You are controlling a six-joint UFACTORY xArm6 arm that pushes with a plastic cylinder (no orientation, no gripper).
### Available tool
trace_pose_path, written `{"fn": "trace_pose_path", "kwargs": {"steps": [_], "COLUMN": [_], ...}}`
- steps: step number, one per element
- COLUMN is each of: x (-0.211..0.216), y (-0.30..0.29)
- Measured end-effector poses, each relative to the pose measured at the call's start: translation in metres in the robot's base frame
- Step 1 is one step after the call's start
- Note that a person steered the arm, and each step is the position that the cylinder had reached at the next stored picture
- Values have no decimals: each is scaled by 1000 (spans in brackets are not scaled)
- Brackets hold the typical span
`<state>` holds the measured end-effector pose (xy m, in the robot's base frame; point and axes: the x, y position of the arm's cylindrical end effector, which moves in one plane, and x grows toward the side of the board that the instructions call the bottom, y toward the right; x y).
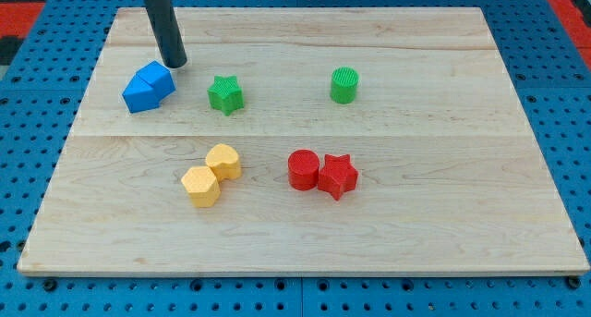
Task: Place green star left to the green circle
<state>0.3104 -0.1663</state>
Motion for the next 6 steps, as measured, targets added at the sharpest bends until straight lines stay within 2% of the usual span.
{"fn": "trace_pose_path", "kwargs": {"steps": [2, 3, 4, 5, 6], "x": [4, 24, 63, 85, 84], "y": [2, 3, 16, 88, 166]}}
